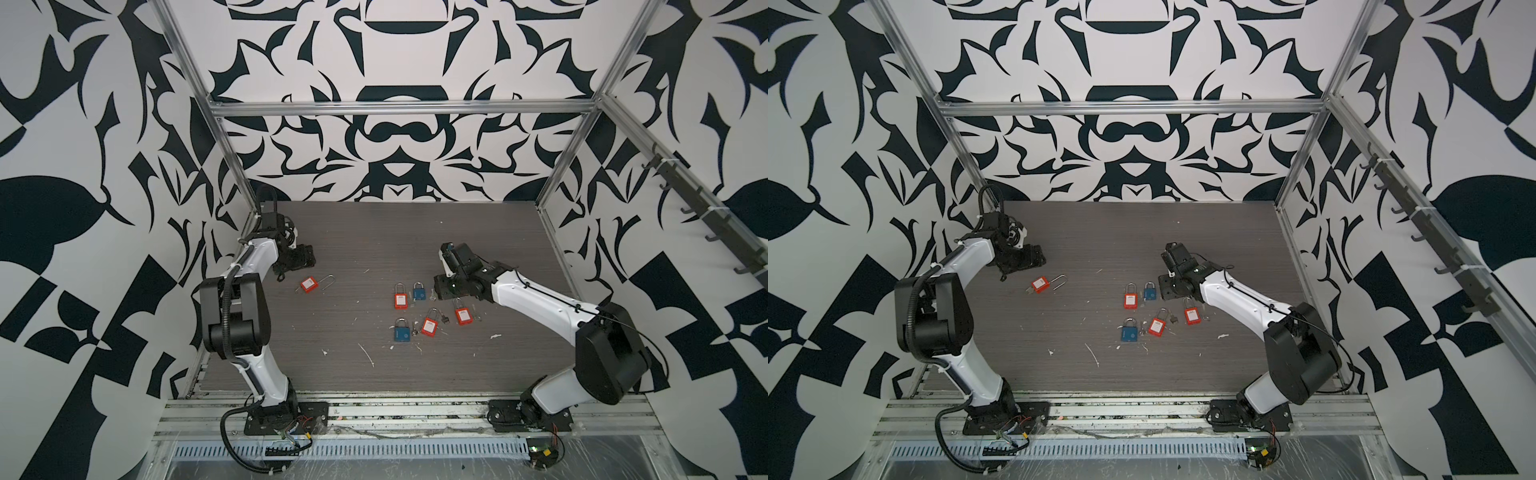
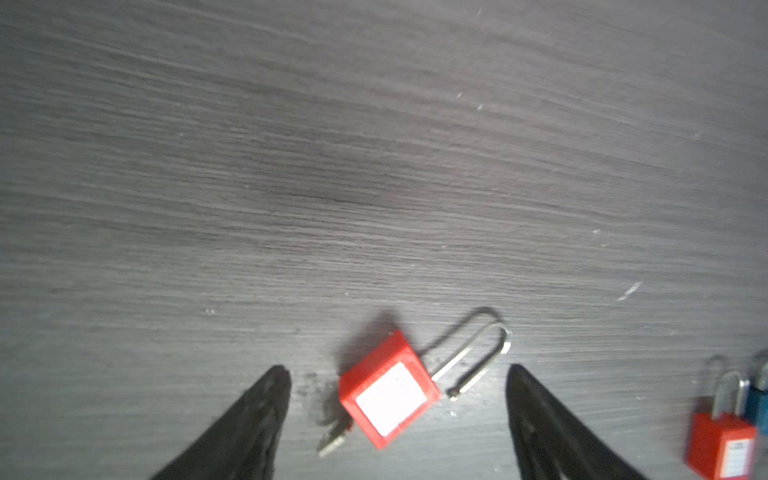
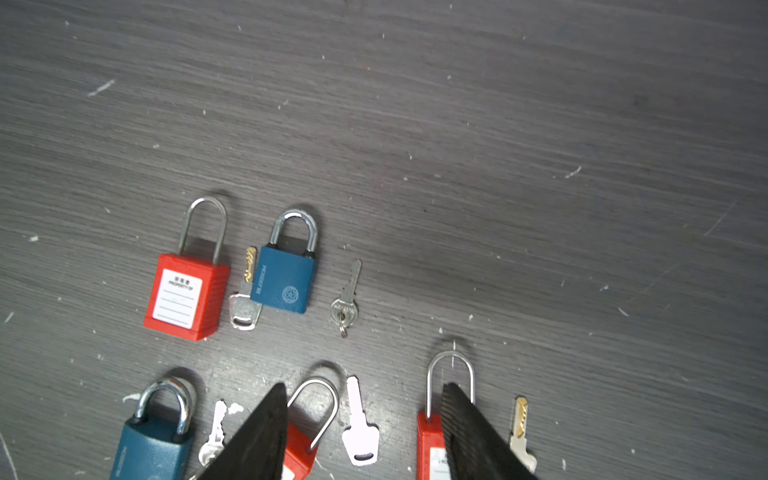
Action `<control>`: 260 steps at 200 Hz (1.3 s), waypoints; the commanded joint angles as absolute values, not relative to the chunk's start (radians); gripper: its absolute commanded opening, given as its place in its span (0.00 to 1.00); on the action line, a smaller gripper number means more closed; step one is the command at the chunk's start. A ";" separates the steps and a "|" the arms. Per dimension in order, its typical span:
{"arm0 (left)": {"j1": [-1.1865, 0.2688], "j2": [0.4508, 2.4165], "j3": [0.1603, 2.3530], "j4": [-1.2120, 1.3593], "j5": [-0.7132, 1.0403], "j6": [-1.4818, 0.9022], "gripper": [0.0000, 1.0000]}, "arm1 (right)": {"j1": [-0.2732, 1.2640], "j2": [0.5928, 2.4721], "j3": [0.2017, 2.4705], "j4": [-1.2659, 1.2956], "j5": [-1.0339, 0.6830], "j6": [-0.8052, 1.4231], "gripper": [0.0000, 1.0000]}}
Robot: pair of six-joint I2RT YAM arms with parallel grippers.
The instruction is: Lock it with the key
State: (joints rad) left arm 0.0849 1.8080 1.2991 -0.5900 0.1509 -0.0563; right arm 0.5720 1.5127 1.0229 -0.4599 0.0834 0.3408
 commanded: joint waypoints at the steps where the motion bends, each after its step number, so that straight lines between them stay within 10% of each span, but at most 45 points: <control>1: 0.080 1.840 1.275 -0.595 0.211 -0.042 0.97 | 0.577 1.493 1.007 -0.460 0.088 0.365 0.61; 260: -0.224 1.697 0.998 -0.442 0.417 -0.391 0.86 | 0.577 1.494 0.989 -0.418 0.045 0.339 0.59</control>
State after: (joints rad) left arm -0.1829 1.7325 1.0435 -0.5224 0.3576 -0.2726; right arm 0.5720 1.5124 0.9775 -0.4358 0.0631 0.3492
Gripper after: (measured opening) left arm 0.858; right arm 0.592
